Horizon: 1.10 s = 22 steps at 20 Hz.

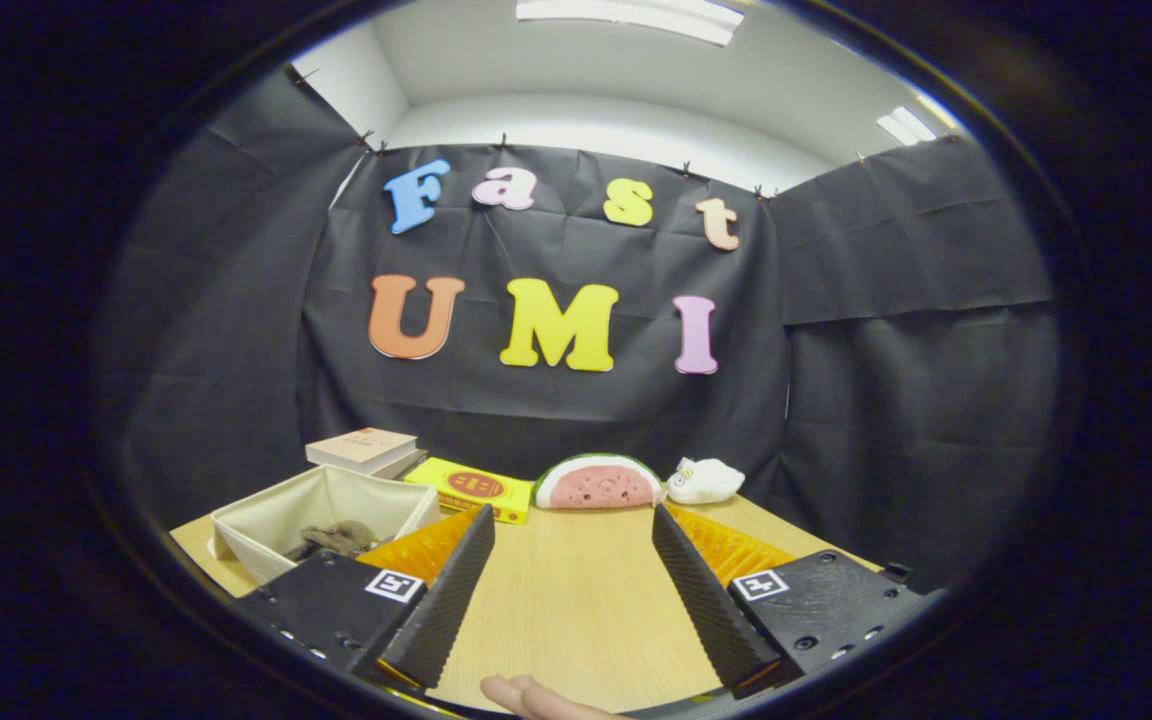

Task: Open the storage box then place both shoes into the box .Put the left shoe in first, then the right shoe, with the right side of both shoes facing outward in a uniform manner.

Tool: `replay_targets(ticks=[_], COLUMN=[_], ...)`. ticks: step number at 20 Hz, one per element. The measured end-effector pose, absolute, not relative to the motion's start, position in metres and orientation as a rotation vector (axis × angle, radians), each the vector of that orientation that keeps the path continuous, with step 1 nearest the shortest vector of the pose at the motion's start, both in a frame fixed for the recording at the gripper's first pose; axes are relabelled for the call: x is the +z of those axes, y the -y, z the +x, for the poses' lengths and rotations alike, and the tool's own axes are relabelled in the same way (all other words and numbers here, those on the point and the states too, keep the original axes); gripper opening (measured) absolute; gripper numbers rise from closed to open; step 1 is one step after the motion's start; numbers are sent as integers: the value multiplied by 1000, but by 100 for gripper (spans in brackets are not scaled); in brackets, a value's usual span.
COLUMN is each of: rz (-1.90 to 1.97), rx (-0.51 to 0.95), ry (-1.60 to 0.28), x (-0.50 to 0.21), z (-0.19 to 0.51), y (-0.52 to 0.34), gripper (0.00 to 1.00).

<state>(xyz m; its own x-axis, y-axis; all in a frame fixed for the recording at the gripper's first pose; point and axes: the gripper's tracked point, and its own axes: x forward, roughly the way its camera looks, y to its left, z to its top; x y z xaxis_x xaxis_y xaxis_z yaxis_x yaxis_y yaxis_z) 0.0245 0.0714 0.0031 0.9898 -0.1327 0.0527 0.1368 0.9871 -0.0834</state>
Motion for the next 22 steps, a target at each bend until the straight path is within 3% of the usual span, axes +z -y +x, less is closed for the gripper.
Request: replay_targets(ticks=[6,22], rz=[-175,-161], rx=[-139,-188], ry=[147,107], x=[4,-11], z=[15,13], y=[-51,-24], gripper=[95,95])
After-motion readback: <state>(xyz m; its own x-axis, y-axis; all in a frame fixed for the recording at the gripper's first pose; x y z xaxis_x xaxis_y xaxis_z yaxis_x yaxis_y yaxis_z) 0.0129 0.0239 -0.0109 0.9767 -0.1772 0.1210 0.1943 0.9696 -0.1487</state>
